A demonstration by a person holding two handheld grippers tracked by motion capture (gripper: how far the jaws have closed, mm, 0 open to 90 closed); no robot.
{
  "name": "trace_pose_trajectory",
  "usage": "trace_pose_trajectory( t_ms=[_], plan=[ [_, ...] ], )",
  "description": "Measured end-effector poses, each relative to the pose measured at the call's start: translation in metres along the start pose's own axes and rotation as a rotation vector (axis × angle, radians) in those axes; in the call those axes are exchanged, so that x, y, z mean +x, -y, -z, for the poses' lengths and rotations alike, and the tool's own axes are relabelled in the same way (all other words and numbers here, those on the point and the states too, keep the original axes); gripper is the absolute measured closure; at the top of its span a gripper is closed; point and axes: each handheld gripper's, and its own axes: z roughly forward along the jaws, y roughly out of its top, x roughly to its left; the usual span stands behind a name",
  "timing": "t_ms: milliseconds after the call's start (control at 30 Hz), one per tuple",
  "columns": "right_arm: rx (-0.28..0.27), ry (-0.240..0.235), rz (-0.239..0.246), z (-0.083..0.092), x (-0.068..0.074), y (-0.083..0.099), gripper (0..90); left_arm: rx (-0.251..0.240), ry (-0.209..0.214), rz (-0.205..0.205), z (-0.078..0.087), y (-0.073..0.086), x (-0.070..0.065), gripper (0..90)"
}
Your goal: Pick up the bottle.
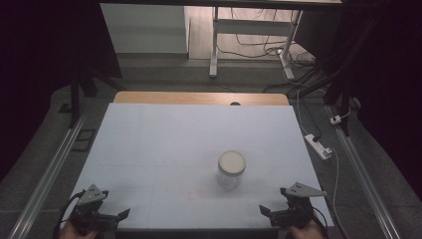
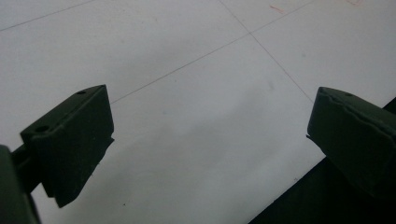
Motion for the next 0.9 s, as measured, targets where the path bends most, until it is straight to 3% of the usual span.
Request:
trace_pose_trajectory(
  t_ms=[900],
  plan=[
    [0.005,0.006,0.027,-0.0005,0.0028,-0.0006,0.0,0.005,0.004,-0.002,-0.0005,-0.0002,0.0003,1.4]
  ],
)
